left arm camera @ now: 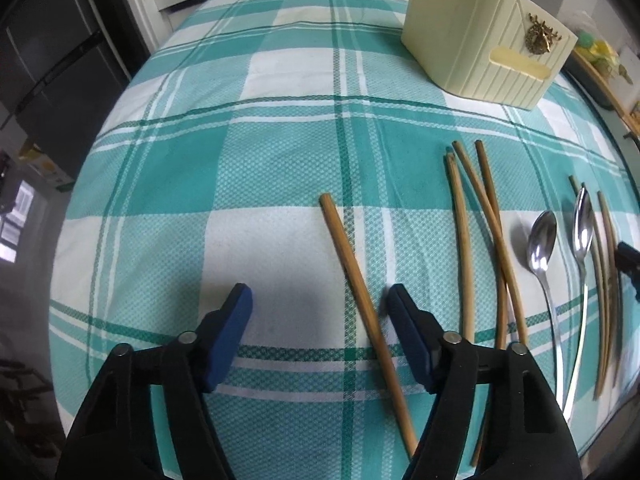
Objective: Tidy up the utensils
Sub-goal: 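Grasp a wooden chopstick with the left tool while the right tool grasps another chopstick, then lift the chopstick into the cream holder with the left tool while the right tool drops its chopstick in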
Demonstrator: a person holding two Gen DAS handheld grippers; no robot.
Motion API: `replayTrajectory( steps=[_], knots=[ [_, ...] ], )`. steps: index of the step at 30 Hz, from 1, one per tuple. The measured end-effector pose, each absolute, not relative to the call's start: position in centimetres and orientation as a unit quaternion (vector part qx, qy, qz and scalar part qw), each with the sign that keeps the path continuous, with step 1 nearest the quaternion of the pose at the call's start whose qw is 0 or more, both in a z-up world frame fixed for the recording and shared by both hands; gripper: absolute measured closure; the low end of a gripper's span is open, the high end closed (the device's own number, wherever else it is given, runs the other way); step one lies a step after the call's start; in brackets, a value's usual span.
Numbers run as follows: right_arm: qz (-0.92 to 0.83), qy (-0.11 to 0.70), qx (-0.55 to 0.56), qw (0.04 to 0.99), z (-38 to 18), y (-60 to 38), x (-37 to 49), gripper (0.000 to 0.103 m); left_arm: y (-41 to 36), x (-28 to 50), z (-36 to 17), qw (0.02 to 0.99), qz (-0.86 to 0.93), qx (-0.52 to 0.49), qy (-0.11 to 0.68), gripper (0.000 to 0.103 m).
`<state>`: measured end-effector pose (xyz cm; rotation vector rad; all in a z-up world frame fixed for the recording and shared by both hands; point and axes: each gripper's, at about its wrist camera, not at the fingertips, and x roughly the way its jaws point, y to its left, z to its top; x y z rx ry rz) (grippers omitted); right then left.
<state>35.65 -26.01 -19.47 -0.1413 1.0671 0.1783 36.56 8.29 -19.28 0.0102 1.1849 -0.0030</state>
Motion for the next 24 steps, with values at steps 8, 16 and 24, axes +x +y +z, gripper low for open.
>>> replayTrajectory(
  steps=[8,16,24],
  knots=[
    [0.077,0.516,-0.06,0.851,-19.5,-25.8,40.8,0.094,7.0,39.0,-18.9,0.825,-0.044,0.004,0.564,0.093],
    [0.073,0.489,-0.017,0.869,-16.8,-26.8,41.1,0.096,8.1,37.7,-15.1,0.854,-0.056,-0.034,0.515,0.098],
    [0.095,0.425,0.013,0.9,-8.8,-28.0,37.6,0.096,9.8,34.2,-6.0,0.898,-0.076,-0.063,0.429,0.099]
  ],
)
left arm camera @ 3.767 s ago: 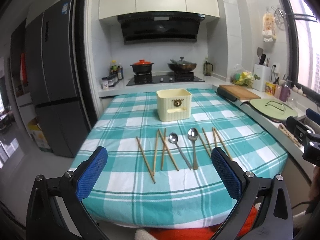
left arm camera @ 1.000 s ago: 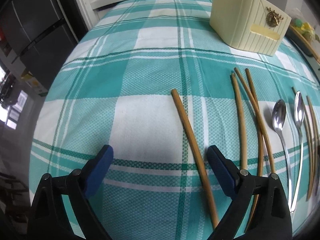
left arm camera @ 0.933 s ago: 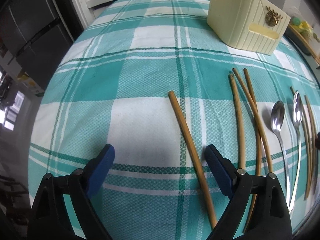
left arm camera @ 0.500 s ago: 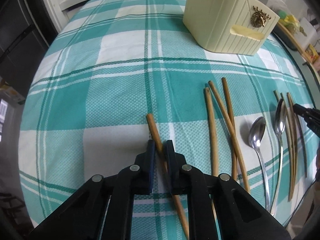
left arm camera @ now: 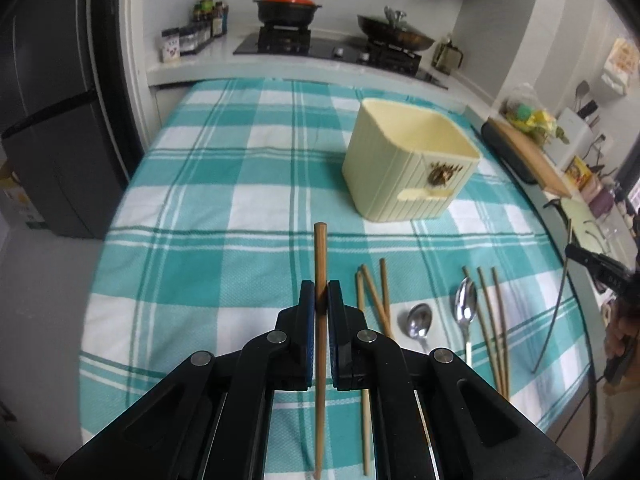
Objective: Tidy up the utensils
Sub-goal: 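Lift the chopstick into the cream holder with the left tool while the right tool drops its chopstick in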
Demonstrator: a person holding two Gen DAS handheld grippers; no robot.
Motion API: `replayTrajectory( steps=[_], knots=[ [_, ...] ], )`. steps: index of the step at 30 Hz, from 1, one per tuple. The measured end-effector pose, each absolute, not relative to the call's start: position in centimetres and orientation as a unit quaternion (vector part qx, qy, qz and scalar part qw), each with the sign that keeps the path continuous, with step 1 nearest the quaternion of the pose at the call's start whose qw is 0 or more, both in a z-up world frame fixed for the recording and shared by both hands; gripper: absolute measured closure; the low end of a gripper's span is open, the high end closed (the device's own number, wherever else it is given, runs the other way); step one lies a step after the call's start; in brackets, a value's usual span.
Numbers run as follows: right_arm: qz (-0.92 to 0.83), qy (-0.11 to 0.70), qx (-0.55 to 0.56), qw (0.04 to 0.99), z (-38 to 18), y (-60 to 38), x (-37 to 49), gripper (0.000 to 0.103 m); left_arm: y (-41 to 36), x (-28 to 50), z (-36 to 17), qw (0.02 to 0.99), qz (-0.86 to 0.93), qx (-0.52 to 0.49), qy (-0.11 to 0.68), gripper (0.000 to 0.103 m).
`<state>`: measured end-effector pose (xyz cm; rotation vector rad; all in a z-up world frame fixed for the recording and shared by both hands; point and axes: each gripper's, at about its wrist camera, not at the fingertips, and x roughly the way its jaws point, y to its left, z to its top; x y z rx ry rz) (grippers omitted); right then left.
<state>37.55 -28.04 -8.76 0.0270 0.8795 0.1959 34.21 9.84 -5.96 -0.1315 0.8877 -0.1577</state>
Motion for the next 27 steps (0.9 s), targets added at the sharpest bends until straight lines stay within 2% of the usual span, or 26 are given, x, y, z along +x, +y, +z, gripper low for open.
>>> replayTrajectory(
  steps=[8,19,23,27],
  knots=[
    [0.126,0.355,0.014,0.926,-1.1,-27.6,34.6,0.096,10.4,32.1,2.0,0.928,-0.105,-0.08,0.348,0.099],
    [0.142,0.239,0.008,0.961,8.3,-24.2,38.3,0.096,7.3,37.7,11.5,0.95,-0.134,-0.09,0.266,0.099],
    [0.148,0.2,0.006,0.968,11.4,-22.1,41.3,0.096,5.4,40.7,13.0,0.958,-0.133,-0.093,0.238,0.099],
    [0.144,0.179,0.008,0.973,11.6,-20.5,44.7,0.096,3.2,43.9,11.4,0.961,-0.121,-0.082,0.236,0.099]
  ],
)
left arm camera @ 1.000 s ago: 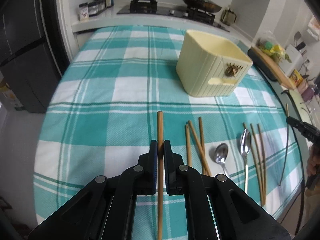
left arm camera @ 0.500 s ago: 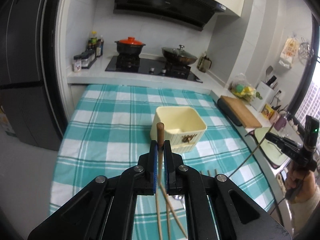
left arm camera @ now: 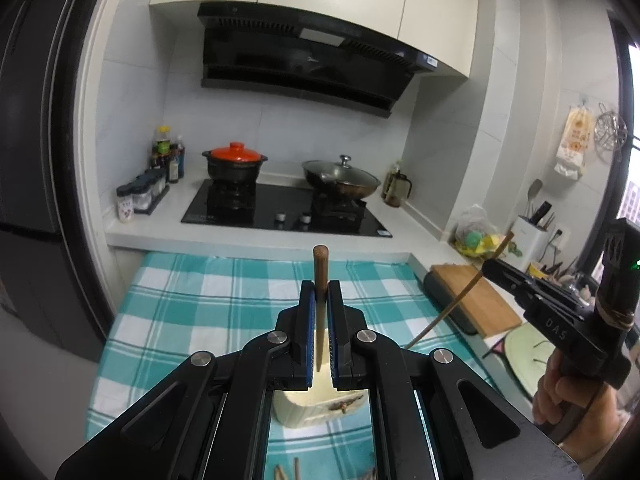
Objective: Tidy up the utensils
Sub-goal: 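Lift the chopstick into the cream holder with the left tool while the right tool drops its chopstick in, then move both open tools back over the remaining chopsticks and spoons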
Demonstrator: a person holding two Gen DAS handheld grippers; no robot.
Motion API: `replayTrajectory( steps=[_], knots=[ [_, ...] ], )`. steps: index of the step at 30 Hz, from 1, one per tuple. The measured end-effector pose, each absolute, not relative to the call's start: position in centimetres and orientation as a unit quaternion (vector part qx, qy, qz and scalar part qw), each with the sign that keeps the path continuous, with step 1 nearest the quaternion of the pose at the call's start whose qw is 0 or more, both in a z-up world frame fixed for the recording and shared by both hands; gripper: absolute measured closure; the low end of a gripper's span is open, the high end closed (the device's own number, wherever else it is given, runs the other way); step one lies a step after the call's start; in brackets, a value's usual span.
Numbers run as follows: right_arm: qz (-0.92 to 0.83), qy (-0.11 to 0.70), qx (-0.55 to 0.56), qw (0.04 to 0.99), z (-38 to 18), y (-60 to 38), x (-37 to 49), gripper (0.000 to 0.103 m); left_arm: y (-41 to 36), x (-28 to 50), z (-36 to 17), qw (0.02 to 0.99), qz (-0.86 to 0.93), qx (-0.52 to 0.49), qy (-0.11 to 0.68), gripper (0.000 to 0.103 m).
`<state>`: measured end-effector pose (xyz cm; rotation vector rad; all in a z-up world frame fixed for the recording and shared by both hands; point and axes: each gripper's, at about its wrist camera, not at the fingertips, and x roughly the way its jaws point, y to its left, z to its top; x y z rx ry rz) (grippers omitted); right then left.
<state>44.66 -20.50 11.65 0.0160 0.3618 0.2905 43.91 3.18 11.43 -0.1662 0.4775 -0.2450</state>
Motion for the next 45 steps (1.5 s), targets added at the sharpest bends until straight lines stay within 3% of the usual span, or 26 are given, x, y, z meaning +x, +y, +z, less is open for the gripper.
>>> replayTrajectory(
  steps=[5,12,18,20,22,25,29,34,38,45],
  knots=[
    [0.136,0.206,0.021,0.969,8.2,-19.7,48.9,0.096,1.7,47.8,6.9,0.949,-0.114,-0.086,0.281,0.099],
    [0.126,0.321,0.063,0.937,1.6,-20.6,53.5,0.096,0.7,51.0,1.3,0.923,-0.117,-0.09,0.355,0.099],
    [0.108,0.381,0.092,0.914,-2.0,-21.6,55.1,0.096,0.2,51.3,-0.7,0.915,-0.104,-0.076,0.382,0.098],
    [0.107,0.389,0.096,0.91,-2.4,-21.6,55.2,0.092,0.4,50.9,-0.6,0.915,-0.099,-0.075,0.383,0.093],
    [0.103,0.39,0.097,0.91,-2.5,-21.7,55.1,0.092,0.9,50.1,0.0,0.918,-0.1,-0.071,0.377,0.074],
    [0.107,0.38,0.093,0.914,-1.3,-21.9,54.2,0.076,2.3,47.9,1.7,0.929,-0.09,-0.05,0.357,0.051],
    [0.117,0.352,0.087,0.925,1.7,-23.1,51.3,0.072,5.8,43.3,3.9,0.936,-0.09,-0.041,0.339,0.04],
    [0.13,0.318,0.026,0.939,4.0,-25.0,44.5,0.07,10.6,35.1,4.7,0.943,-0.068,-0.014,0.326,0.017],
    [0.13,0.321,-0.006,0.938,2.3,-27.4,38.5,0.069,13.4,29.1,2.3,0.943,-0.043,-0.014,0.331,0.011],
    [0.061,0.311,-0.043,0.947,-5.4,-30.3,27.6,0.069,12.6,21.3,-8.0,0.926,0.003,-0.041,0.374,0.011]
  ],
)
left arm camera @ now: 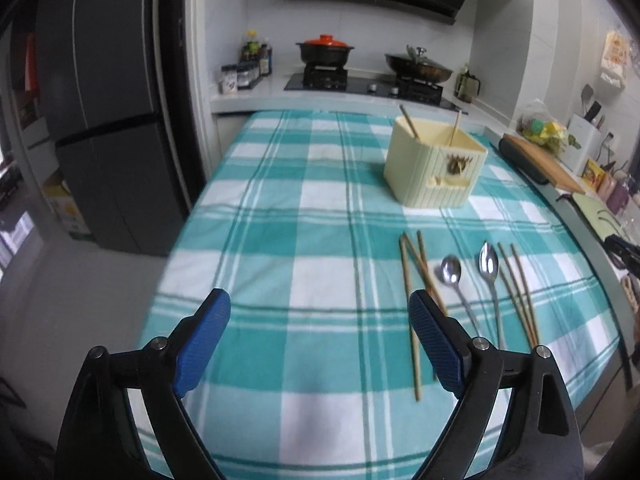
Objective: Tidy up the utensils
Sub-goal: 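Move both open tools back over the remaining chopsticks and spoons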
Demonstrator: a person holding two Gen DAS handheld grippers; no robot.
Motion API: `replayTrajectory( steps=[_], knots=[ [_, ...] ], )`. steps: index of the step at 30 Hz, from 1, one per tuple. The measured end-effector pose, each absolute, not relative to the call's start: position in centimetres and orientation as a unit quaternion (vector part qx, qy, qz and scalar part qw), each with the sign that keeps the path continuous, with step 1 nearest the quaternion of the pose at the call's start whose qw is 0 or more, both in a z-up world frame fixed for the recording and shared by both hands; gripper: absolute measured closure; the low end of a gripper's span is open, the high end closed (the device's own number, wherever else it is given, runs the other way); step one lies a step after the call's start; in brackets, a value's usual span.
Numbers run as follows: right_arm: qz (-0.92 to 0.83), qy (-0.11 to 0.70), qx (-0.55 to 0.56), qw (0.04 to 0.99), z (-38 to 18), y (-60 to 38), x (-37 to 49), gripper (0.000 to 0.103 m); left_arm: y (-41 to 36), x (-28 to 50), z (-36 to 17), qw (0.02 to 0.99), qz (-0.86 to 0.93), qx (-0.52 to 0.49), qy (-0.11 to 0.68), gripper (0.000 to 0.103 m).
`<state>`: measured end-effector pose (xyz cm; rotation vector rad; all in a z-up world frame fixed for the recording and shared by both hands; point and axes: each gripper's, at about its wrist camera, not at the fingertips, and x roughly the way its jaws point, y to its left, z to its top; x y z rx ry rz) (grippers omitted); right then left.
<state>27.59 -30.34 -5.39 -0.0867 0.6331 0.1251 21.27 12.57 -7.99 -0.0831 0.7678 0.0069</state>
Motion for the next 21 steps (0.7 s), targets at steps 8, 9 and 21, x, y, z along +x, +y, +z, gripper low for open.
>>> replayTrajectory(
  steps=[8,9,21],
  knots=[
    [0.027,0.348,0.002,0.937,-13.8,-29.4,19.6,0.069,8.7,18.9,-14.8,0.895,-0.022,-0.104,0.432,0.011],
    [0.033,0.349,0.0,0.936,-14.3,-29.0,19.2,0.069,8.2,18.9,-15.0,0.895,-0.028,-0.1,0.435,0.011],
    [0.054,0.35,-0.003,0.935,-15.9,-26.3,18.7,0.07,5.4,17.8,-15.1,0.904,-0.026,-0.068,0.422,0.011]
  ],
)
